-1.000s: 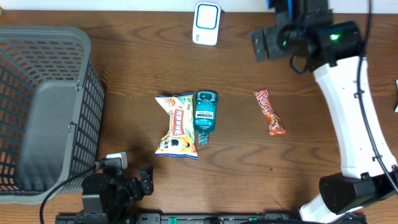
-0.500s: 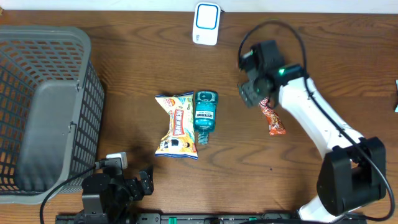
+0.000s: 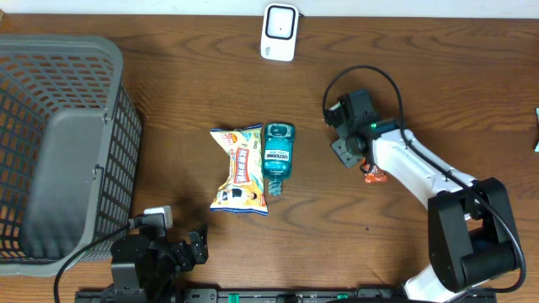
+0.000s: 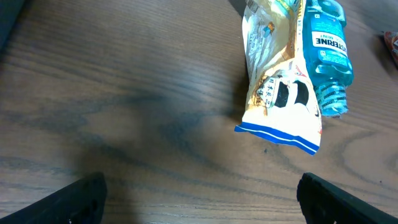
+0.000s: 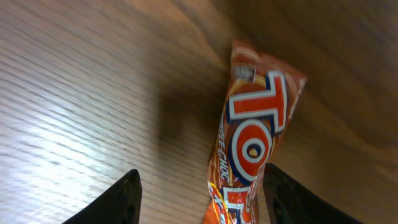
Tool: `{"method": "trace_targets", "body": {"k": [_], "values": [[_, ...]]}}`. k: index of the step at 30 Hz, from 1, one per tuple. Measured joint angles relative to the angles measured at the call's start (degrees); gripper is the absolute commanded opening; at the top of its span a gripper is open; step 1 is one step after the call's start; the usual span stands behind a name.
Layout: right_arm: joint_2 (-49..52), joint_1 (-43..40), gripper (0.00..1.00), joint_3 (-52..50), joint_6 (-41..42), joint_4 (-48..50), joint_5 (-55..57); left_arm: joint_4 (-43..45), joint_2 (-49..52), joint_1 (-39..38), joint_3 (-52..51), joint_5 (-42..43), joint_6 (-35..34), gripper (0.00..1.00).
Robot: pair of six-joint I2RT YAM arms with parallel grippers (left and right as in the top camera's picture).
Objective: Scan the item barcode
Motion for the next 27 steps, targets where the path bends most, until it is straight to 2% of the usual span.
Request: {"method": "trace_targets", "body": {"k": [3, 6, 7, 8, 10, 13, 15, 16, 21, 25, 27], "values": [[0.0, 0.0, 0.56, -3.6, 0.7, 4.1, 2.8, 0.0, 0.0, 0.0, 0.0, 0.0, 0.0, 0.98], [-0.3, 0.0, 0.52, -6.6, 2.1, 7.2, 5.1, 0.0, 0.0, 0.0, 0.0, 0.0, 0.0, 0.98], [-0.5, 0.0, 0.48, -7.0, 2.5, 7.9, 5.5, 0.0, 0.0, 0.0, 0.0, 0.0, 0.0, 0.98], [-0.5, 0.0, 0.36, -7.7, 3.1, 9.1, 6.3, 0.0, 0.0, 0.0, 0.0, 0.0, 0.0, 0.98], [-0.6, 0.0, 0.24, -8.9, 4.0, 11.0, 7.9, 0.0, 0.0, 0.0, 0.0, 0.0, 0.0, 0.98], [-0.7, 0.0, 0.16, -10.2, 5.8, 11.7, 10.6, 0.0, 0.0, 0.0, 0.0, 0.0, 0.0, 0.98], [-0.7, 0.0, 0.04, -10.4, 6.3, 11.7, 11.5, 0.0, 0.0, 0.0, 0.0, 0.0, 0.0, 0.98], [-0.7, 0.0, 0.01, -10.5, 6.7, 11.7, 11.9, 0.0, 0.0, 0.0, 0.0, 0.0, 0.0, 0.98], [-0.7, -0.1, 0.01, -10.2, 11.7, 10.4, 9.9, 0.0, 0.0, 0.0, 0.0, 0.0, 0.0, 0.98], [-1.0, -1.4, 0.01, -6.8, 13.5, 5.2, -4.0, 0.0, 0.0, 0.0, 0.0, 0.0, 0.0, 0.98], [-1.0, -2.2, 0.01, -4.3, 13.6, 2.6, -15.7, 0.0, 0.0, 0.0, 0.0, 0.0, 0.0, 0.98]]}}
